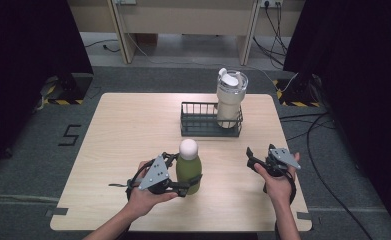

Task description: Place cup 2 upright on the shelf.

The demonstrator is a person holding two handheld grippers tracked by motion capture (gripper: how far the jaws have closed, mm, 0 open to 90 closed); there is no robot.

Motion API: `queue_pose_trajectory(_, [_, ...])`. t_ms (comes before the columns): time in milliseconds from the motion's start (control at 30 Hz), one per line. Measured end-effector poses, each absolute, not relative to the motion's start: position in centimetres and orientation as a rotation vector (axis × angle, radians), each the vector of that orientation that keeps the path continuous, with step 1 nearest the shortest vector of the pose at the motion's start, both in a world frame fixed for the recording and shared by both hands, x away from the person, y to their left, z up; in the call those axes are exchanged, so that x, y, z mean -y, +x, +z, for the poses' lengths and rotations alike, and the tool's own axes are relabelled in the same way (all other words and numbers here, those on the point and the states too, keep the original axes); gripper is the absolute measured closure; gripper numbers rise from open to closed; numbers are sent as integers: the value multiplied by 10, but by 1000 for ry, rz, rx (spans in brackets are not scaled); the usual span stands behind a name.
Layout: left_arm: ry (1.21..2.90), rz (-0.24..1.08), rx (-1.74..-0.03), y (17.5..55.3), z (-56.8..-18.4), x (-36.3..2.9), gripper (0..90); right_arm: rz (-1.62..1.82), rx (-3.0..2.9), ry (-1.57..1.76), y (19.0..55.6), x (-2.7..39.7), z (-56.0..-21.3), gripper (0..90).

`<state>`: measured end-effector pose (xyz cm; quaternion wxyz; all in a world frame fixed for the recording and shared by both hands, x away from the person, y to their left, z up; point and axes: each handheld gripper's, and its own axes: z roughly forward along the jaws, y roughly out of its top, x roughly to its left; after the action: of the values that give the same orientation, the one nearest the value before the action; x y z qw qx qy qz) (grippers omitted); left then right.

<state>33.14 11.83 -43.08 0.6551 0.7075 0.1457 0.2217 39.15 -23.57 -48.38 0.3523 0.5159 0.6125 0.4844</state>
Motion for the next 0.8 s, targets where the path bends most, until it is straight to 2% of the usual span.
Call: queue_pose_trajectory(800, [1566,591,-385,362,-411,-125,211,1253,-1585,1339,392,235,-485,139])
